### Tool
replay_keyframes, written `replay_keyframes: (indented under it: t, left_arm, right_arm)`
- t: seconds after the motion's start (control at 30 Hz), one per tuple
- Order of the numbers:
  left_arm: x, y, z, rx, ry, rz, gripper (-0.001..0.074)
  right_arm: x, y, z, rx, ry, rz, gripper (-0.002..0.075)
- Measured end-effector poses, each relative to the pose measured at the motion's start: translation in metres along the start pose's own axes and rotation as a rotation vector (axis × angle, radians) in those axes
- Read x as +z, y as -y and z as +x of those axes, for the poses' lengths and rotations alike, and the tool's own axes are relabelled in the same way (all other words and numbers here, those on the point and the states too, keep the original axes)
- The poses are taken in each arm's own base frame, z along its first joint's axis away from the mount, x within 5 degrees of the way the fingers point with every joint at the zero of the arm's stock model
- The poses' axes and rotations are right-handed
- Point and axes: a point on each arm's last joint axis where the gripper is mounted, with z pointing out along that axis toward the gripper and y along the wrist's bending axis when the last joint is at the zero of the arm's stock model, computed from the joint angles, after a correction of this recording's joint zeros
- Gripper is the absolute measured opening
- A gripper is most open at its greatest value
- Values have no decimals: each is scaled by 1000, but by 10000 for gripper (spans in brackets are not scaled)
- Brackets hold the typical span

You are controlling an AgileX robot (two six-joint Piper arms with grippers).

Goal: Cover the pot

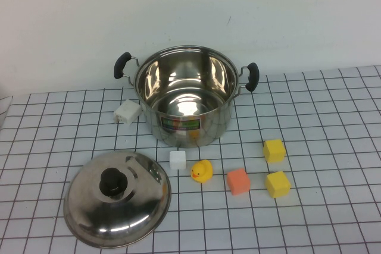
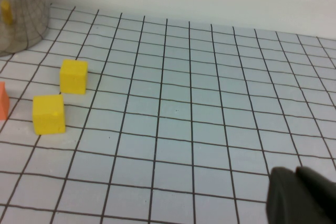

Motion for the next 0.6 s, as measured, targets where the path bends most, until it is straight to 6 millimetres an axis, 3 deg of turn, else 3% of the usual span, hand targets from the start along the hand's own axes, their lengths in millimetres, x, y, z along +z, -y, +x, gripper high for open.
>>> replay_keyframes:
  t: [0.2, 0.37, 0.6]
  left_arm:
    - [-1, 2, -14, -26, 157, 22, -1]
    - [3, 4, -17, -32, 94, 23, -1]
    - [31, 19, -76, -32, -48, 28, -1]
  right_arm:
    - [0, 0, 0, 0, 0, 0, 9]
    - [0, 0, 0, 0, 0, 0, 9]
    - [0, 0, 0, 0, 0, 0, 9]
